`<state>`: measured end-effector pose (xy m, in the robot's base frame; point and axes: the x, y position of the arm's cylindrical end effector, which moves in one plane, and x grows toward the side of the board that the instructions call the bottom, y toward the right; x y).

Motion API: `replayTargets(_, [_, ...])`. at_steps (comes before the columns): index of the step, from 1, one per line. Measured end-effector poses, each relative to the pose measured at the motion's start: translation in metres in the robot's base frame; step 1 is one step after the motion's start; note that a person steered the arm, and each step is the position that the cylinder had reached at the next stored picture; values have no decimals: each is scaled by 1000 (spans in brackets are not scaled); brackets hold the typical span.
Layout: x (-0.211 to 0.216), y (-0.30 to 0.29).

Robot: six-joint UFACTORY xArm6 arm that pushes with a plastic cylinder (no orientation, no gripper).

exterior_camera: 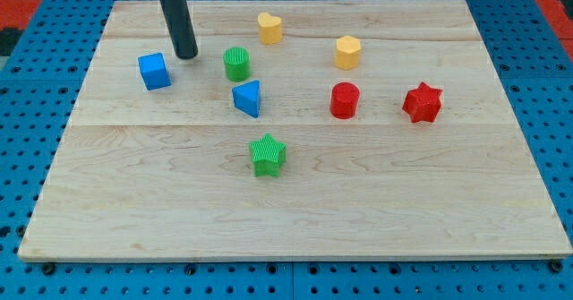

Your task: Slide the cube parallel to the green circle

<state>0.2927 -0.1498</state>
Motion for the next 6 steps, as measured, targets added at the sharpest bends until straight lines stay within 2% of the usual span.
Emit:
replayTargets(1, [8, -46])
replayTargets(2, [59, -3])
replayTargets(3, [84, 12])
replayTargets(4, [83, 11])
replayTargets(5, [34, -25])
replayTargets(6, [49, -53])
